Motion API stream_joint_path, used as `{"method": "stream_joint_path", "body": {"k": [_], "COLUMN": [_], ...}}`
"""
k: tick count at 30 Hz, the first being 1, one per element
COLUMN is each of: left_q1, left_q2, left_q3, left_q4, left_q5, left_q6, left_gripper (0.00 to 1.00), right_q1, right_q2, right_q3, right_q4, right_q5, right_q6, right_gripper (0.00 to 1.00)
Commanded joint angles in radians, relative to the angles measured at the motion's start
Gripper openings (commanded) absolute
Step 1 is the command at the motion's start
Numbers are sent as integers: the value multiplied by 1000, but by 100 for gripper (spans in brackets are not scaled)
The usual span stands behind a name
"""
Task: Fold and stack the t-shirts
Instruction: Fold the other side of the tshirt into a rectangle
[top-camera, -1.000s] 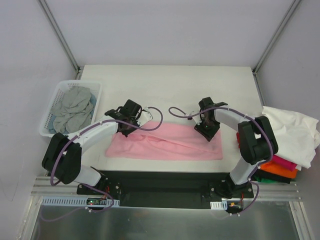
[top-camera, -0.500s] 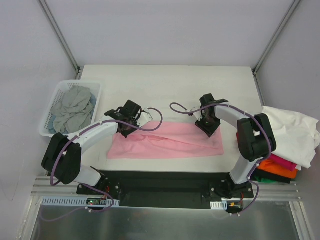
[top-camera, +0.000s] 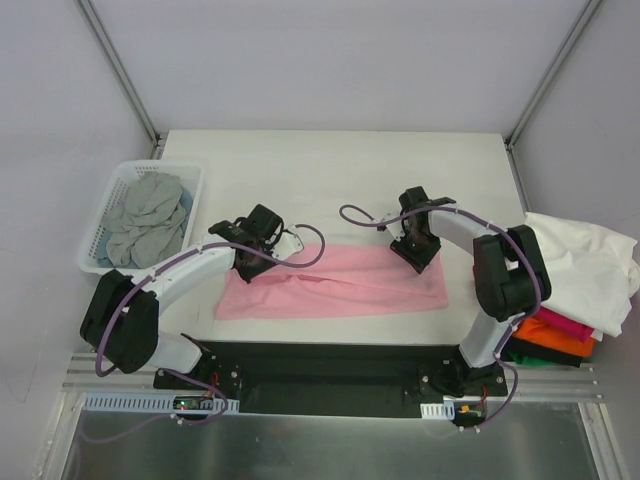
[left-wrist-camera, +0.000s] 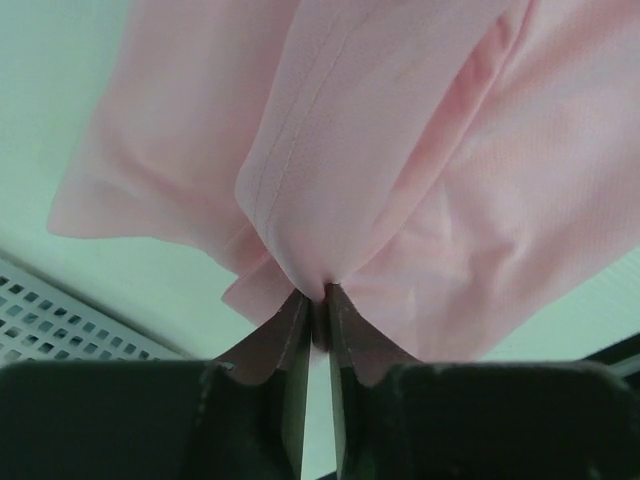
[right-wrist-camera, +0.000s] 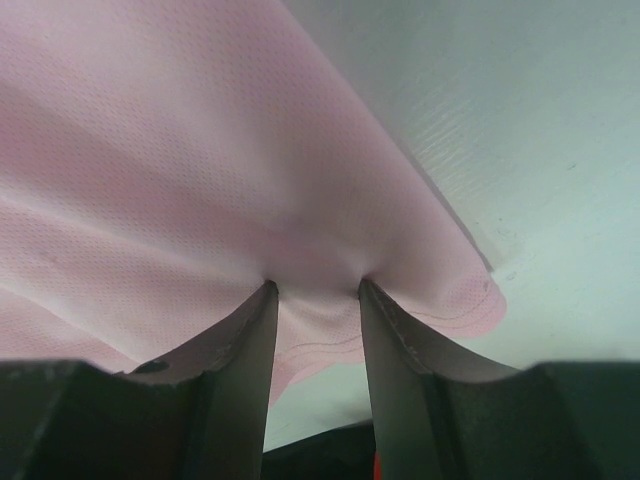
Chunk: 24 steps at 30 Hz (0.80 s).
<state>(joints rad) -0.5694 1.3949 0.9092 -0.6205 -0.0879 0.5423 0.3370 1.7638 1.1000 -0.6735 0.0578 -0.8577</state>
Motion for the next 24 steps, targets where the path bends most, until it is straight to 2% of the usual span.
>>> {"method": "stream_joint_path", "body": {"k": [1,8,16,24], "left_q1": [-23,-24,-23,-20], "left_q2": [-36,-74,-82,10], "left_q3": [26,20,82,128], "left_q4": [-125,-133,-90,100], "left_q5": [57,83,57,-51], "left_q6": [7,8,25,73], "left_gripper": [22,39,42,43], "right_q1": [-9,-9,-7,-9], "right_q2": [25,31,31,16], "right_q3": [23,12,-3,-14], "right_q4": [5,11,25,23], "right_q5": [27,25,24,25], "right_q6": [-9,-7,-7,-6], "right_gripper": [41,41,41,41]}}
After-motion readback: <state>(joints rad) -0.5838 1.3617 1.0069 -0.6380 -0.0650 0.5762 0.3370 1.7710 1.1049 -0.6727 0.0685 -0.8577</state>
